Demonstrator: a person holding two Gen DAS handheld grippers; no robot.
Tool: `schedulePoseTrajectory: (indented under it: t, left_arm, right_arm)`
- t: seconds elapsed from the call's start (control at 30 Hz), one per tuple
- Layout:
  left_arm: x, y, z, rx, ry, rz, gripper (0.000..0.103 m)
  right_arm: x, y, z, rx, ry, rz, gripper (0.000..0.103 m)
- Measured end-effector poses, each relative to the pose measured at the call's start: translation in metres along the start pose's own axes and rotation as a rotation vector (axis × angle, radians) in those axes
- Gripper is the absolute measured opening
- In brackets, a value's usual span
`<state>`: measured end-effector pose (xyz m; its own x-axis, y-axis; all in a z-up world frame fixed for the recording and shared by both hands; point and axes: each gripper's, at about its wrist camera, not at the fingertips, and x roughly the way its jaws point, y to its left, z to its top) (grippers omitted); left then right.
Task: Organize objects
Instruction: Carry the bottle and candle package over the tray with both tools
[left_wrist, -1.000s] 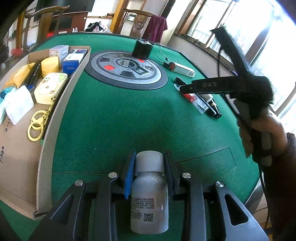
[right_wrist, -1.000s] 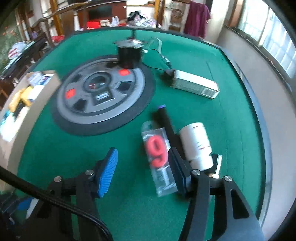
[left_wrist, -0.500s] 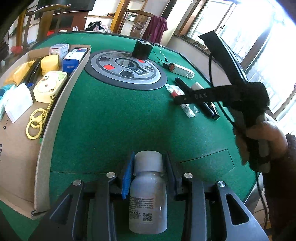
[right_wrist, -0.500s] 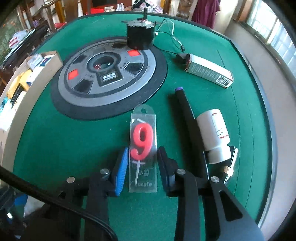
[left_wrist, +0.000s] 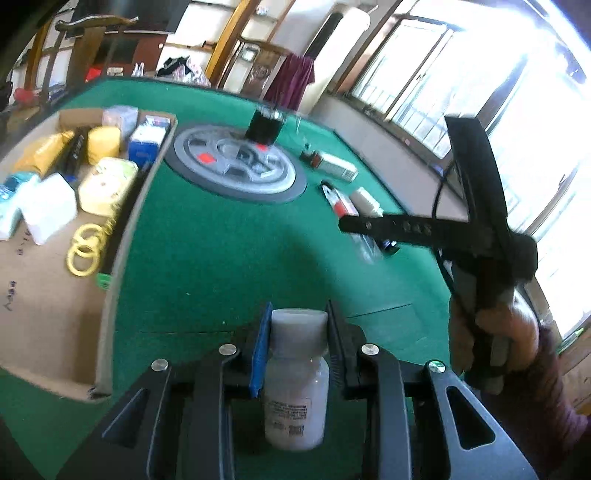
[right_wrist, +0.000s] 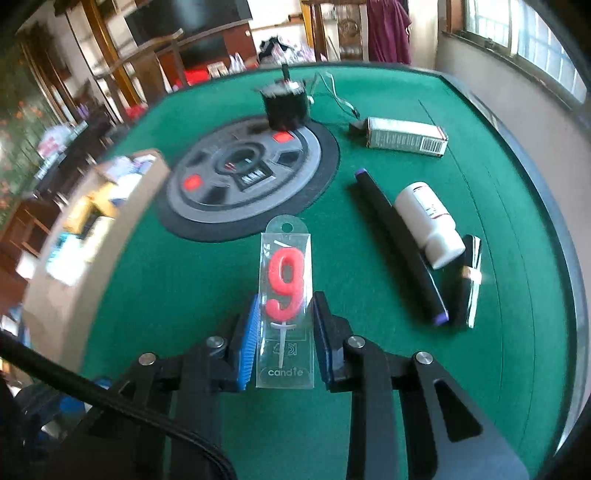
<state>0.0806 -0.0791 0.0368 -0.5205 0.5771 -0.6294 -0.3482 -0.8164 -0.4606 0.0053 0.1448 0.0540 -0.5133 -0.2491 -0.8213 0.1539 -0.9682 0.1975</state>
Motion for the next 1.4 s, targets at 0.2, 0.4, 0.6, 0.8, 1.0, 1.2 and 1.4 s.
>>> schedulePoseTrajectory:
  t: [0.2,0.4,0.6,0.8,1.0,1.2,1.4]
  left_arm:
    - [-0.056,0.017,0.005,-0.036,-0.13,-0.013,0.024]
    - [-0.126,0.057,0.018,-0.069,-0.275,0.047,0.024]
    - [-0.157,0.103,0.026,-0.067,-0.273,0.221,0.024]
    - [-0.133,0.146,0.036,-0.121,-0.179,0.265,0.024]
    - [-0.085,0.164,0.053,-0.149,-0.055,0.261,0.025]
    - [-0.072,0.16,0.067,-0.116,-0.024,0.297,0.025]
    - [-0.056,0.173,0.062,-0.153,0.039,0.353,0.025]
  right_arm:
    - [-0.045,0.032,-0.002,-0.003,-0.07,0.144,0.025]
    - [-0.062,0.089,0.003,-0.06,-0.076,0.268,0.025]
    - [-0.036,0.152,0.007,-0.127,-0.023,0.365,0.025]
    - [0.015,0.193,-0.005,-0.145,0.075,0.416,0.025]
    - [0.052,0.221,-0.019,-0.178,0.152,0.375,0.025]
    - [0.065,0.233,-0.022,-0.204,0.171,0.303,0.025]
    - [0.069,0.243,-0.025,-0.26,0.161,0.233,0.025]
